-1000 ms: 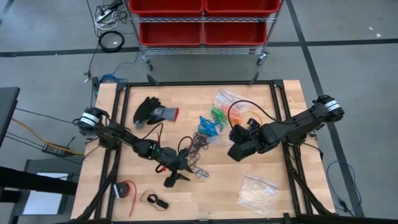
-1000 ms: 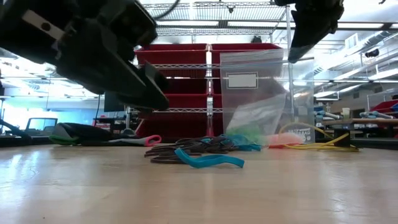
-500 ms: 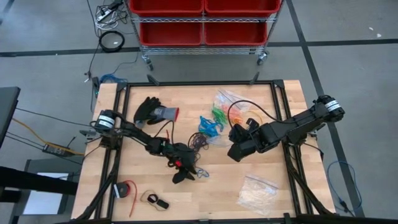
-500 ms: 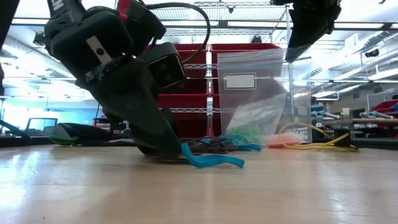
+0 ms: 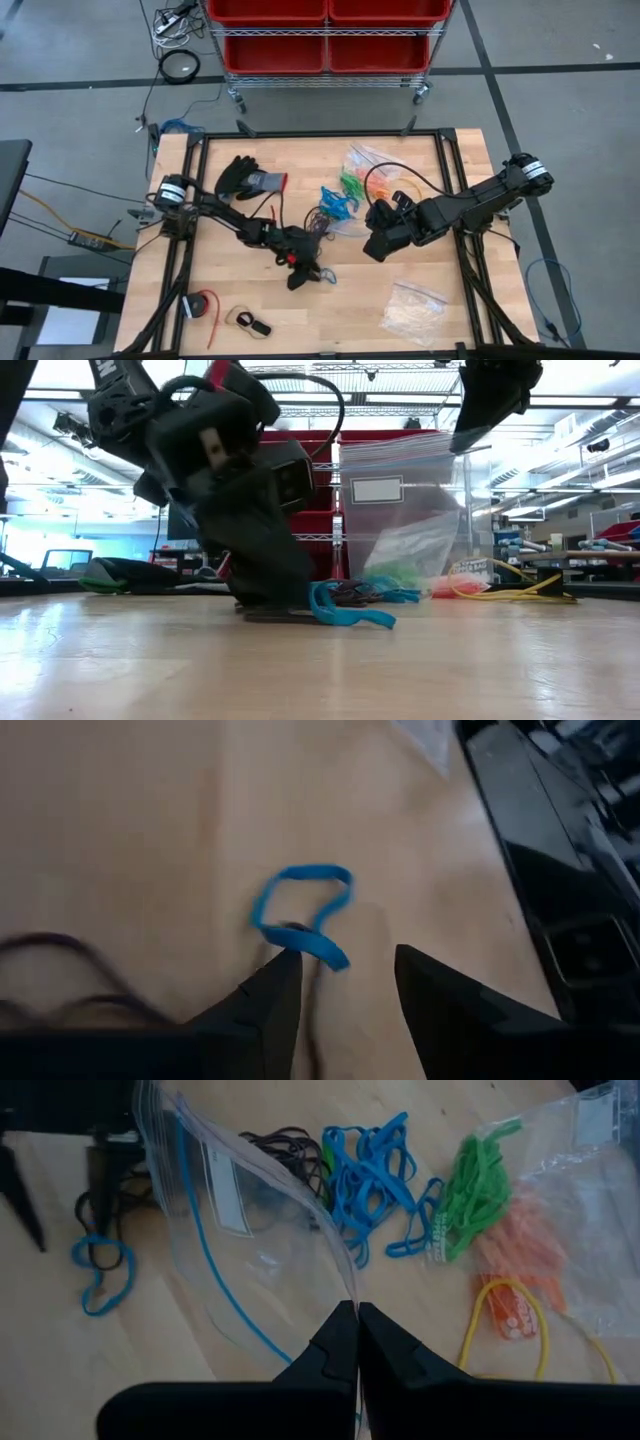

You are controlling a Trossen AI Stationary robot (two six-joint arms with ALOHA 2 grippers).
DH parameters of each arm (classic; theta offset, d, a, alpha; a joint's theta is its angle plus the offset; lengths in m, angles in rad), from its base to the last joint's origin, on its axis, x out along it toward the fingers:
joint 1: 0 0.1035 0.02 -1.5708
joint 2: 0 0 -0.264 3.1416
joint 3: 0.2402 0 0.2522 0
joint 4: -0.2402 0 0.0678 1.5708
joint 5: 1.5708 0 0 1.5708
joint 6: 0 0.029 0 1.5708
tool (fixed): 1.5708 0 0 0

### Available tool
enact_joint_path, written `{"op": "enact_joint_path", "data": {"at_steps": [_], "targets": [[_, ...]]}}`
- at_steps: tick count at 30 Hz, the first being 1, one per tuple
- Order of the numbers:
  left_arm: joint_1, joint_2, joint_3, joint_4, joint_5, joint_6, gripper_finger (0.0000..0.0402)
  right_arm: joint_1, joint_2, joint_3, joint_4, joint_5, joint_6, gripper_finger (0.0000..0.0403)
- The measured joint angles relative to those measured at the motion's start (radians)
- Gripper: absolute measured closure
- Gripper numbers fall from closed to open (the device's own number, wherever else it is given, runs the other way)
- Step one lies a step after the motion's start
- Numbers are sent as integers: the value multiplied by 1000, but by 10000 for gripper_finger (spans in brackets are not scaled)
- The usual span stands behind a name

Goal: Sort rubber bands
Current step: Put the blue rubber band into the transparent zip bag

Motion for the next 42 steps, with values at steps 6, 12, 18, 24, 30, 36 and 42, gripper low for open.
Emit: {"op": "enact_joint_path", "data": {"at_steps": [6,12,18,24,30,36,42], "targets": [[9,4,48,-78,-40,-6,232,0,0,0,0,0,-2,403],[9,48,134,-176,-102,-5,232,0,0,0,1,0,-2,403],[10,82,185,-207,-114,30,269,0,0,0,1,0,-2,403],[12,79,212,-242,-69,82,390,0,0,0,2,0,-8,403],[9,67,257,-357,-30,120,398,0,0,0,1,0,-8,403],[15,9,290,-500,-54,140,399,0,0,0,1,-1,-9,403],[11,-5,298,-592,-70,167,365,0,0,0,6,-1,-18,403]]}}
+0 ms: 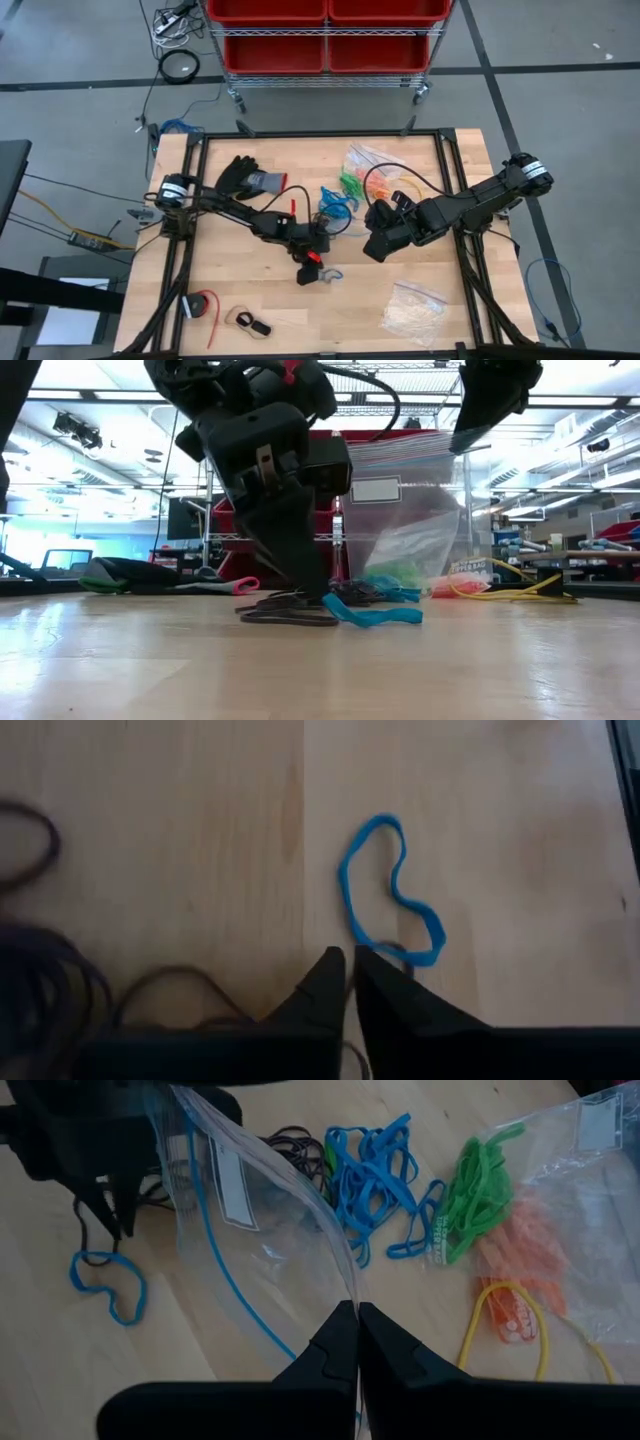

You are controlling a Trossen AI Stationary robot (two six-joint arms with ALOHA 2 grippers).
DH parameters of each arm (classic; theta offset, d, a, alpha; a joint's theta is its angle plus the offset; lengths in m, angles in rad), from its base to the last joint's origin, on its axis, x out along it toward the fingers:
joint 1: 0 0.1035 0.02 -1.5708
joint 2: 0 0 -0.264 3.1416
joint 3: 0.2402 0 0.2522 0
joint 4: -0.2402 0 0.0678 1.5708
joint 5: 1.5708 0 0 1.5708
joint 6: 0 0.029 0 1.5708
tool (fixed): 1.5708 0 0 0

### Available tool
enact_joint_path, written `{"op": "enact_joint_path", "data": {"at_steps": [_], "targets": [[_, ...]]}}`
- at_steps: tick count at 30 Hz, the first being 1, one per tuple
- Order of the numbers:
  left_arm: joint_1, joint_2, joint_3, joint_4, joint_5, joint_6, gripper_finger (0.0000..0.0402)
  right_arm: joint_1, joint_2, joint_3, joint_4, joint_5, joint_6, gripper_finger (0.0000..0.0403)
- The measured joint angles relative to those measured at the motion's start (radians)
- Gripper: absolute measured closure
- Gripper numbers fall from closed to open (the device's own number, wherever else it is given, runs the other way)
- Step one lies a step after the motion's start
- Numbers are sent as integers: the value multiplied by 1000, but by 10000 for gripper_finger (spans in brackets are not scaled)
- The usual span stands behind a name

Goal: Sort rubber bands
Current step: Put the blue rubber band into the transparent zip bag

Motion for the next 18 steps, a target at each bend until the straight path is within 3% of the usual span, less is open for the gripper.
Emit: {"op": "enact_joint_path", "data": {"at_steps": [6,13,18], "targets": [[-50,1,1,97,-133,189,298,0,0,0,3,0,-2,403],[-57,1,2,152,-138,258,227,0,0,0,4,-6,-2,403],[-57,41,2,181,-147,280,199,0,0,0,8,-6,-9,403]]}}
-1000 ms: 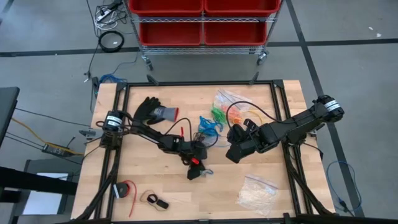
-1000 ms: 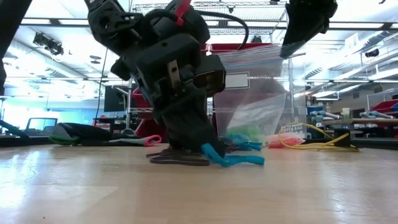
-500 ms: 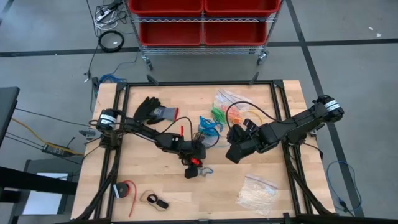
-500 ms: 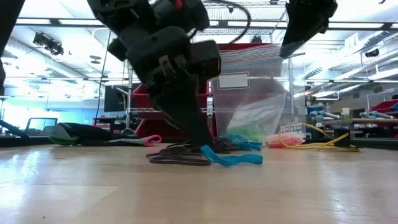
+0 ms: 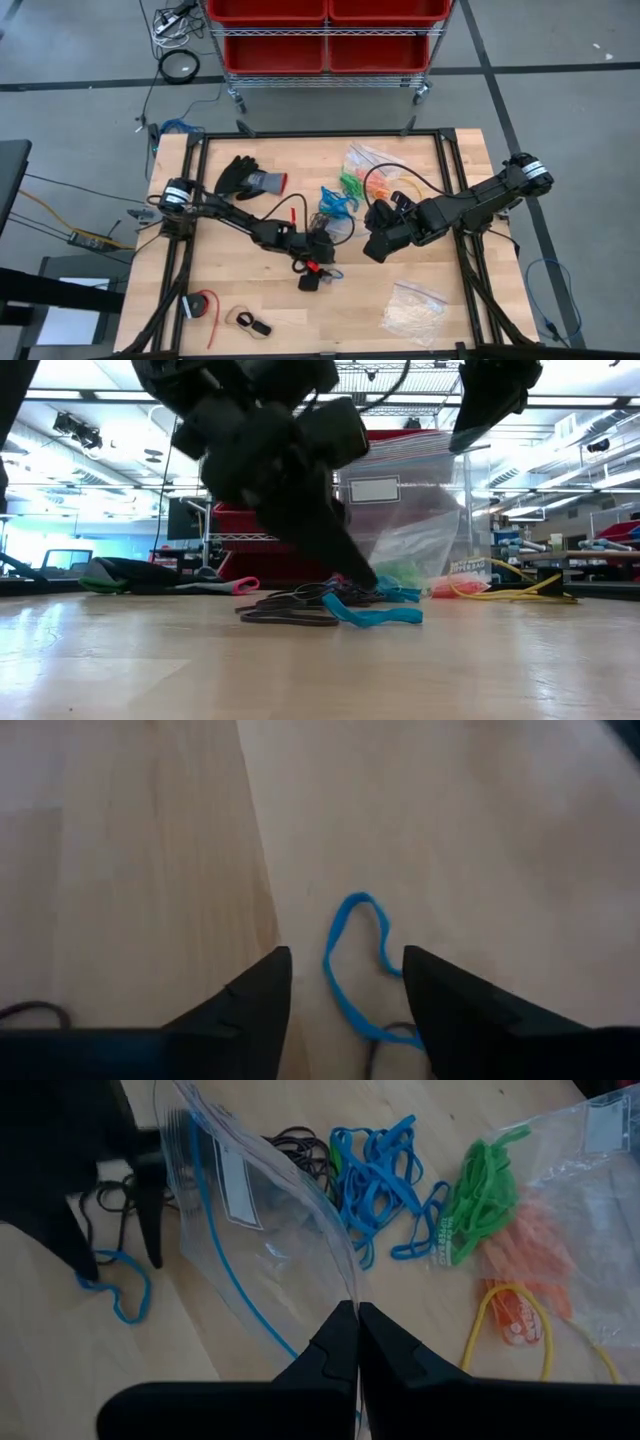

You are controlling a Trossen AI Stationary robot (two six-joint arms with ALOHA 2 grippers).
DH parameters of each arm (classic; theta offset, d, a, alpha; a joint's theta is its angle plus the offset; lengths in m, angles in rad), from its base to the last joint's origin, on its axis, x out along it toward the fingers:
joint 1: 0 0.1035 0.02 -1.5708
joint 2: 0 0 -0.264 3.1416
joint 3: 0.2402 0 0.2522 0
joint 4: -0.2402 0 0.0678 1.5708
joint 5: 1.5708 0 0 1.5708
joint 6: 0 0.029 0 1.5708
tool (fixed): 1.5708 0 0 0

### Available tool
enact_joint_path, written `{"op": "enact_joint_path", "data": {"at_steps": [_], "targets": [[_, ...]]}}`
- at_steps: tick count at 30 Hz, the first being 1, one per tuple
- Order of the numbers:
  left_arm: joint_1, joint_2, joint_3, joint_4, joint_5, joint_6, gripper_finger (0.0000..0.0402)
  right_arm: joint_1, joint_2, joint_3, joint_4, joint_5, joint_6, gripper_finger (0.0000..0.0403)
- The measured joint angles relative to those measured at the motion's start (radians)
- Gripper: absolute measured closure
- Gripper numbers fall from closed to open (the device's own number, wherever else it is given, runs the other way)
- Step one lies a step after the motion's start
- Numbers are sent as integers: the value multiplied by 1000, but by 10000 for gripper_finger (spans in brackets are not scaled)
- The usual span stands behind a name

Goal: Sort rubber bands
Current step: Put the blue rubber band into the transparent zip bag

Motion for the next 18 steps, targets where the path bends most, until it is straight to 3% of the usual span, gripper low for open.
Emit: {"op": "enact_joint_path", "data": {"at_steps": [6,9,11,15,18], "targets": [[0,59,0,44,-8,-5,201,0,0,0,9,0,0,403],[1,66,1,47,-10,-19,222,0,0,0,16,-1,-1,403],[1,68,1,47,-16,-19,257,0,0,0,20,-1,-3,403],[2,69,1,40,-15,-24,377,-1,0,0,32,-4,-18,403],[2,69,1,41,-14,-24,395,-1,0,0,31,-5,-23,403]]}}
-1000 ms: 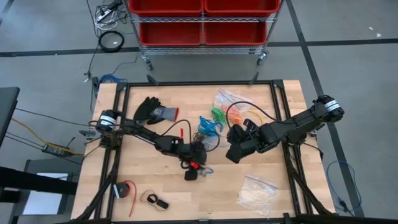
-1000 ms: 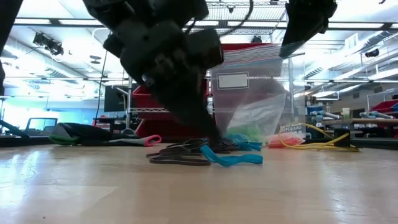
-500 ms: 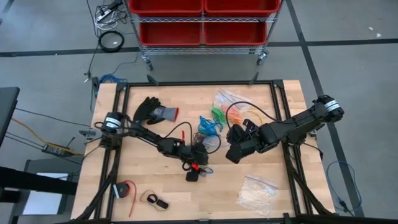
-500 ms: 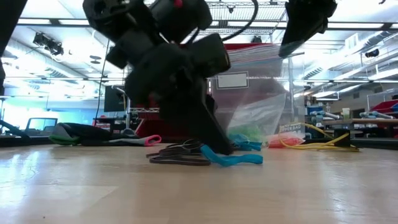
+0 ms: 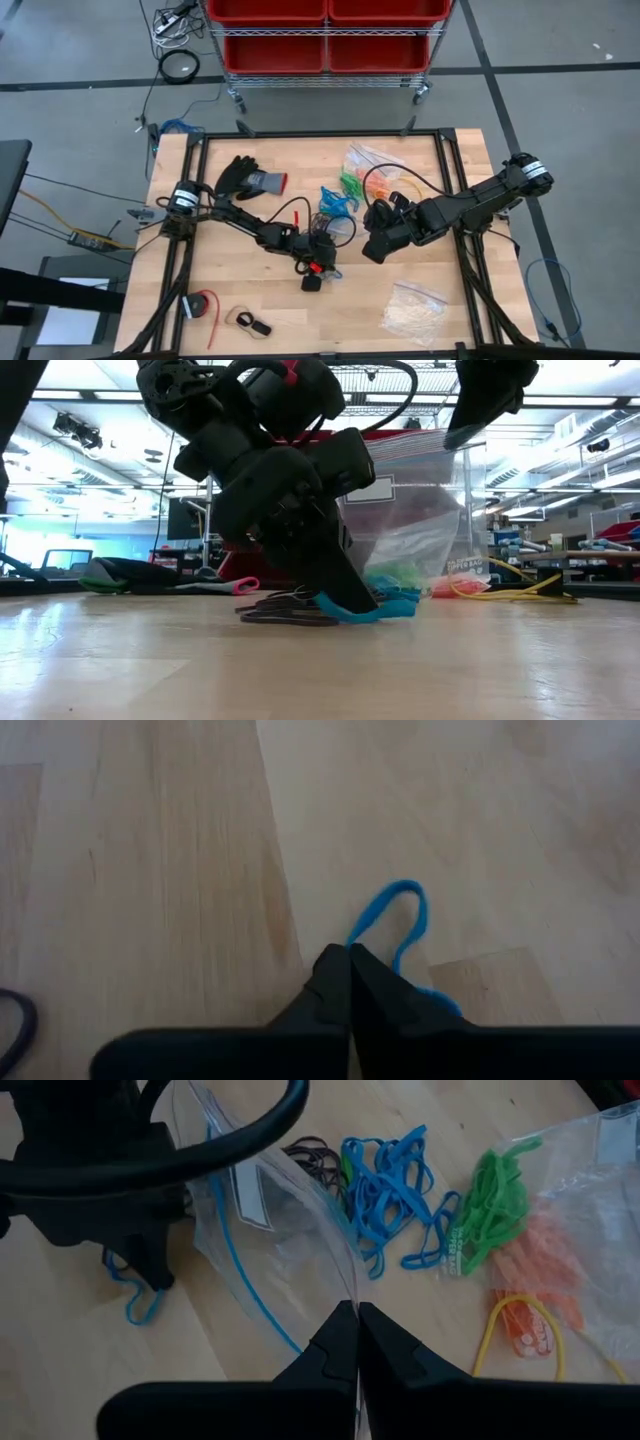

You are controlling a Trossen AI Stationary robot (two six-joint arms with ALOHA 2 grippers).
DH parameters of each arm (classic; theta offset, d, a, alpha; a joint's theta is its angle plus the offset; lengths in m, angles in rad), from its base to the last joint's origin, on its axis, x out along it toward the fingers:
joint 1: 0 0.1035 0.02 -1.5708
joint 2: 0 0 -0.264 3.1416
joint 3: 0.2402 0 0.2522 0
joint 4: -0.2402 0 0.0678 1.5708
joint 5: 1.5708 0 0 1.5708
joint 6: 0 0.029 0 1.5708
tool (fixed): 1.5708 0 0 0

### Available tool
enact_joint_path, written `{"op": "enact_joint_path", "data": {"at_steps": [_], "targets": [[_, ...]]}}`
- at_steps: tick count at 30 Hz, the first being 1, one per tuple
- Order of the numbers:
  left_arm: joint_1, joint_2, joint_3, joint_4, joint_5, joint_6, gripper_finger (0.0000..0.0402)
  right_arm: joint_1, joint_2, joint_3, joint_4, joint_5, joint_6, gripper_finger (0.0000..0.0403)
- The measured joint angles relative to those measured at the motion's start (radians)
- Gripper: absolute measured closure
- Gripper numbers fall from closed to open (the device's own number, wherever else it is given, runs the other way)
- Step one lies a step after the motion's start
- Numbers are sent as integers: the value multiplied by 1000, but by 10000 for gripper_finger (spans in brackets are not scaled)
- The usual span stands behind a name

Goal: Sort rubber bands
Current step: Put the blue rubber band into the transparent zip bag

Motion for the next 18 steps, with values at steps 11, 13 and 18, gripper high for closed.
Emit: {"op": "enact_joint_path", "data": {"at_steps": [11,13,18], "targets": [[-9,-119,55,-153,-1,49,400,0,0,0,-4,-1,-3,403],[-19,-155,74,-213,-4,61,400,0,0,0,-3,-1,-3,403],[-50,-252,115,-289,-54,108,400,0,0,0,-2,-1,-3,403]]}}
